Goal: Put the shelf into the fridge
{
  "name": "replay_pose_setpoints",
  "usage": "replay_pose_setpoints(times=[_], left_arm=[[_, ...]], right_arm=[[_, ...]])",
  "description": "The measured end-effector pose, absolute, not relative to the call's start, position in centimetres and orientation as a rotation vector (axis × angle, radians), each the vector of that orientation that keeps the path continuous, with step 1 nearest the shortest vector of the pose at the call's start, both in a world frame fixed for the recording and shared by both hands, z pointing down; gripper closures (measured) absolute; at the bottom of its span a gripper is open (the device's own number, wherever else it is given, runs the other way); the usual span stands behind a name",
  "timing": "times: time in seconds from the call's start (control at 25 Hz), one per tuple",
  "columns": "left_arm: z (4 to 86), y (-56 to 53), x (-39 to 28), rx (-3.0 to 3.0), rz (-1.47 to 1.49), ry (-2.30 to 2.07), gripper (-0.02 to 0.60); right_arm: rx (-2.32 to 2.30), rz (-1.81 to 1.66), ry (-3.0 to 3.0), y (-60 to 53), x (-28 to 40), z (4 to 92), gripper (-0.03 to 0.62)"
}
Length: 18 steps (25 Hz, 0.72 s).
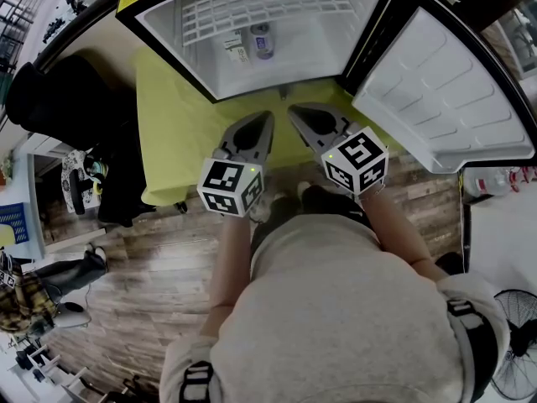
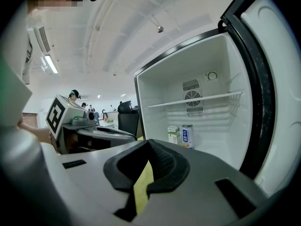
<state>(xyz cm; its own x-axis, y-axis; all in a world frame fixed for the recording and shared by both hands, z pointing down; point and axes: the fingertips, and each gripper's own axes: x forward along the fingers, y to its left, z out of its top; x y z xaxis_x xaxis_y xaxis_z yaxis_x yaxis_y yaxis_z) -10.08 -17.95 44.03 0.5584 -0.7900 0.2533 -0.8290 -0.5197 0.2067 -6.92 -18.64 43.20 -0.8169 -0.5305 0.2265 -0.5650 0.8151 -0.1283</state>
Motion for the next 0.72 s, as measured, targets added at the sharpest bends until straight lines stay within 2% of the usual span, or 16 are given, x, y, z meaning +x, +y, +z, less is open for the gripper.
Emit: replay_pose_setpoints(times=[0.72], left_arm=[[44.04,-17.99,-10.08,2.489,0.183,-1.34,0.569]], right_arm=[[0.845,0.242,-2.802,-18.5,-7.23,43.62,0.583]])
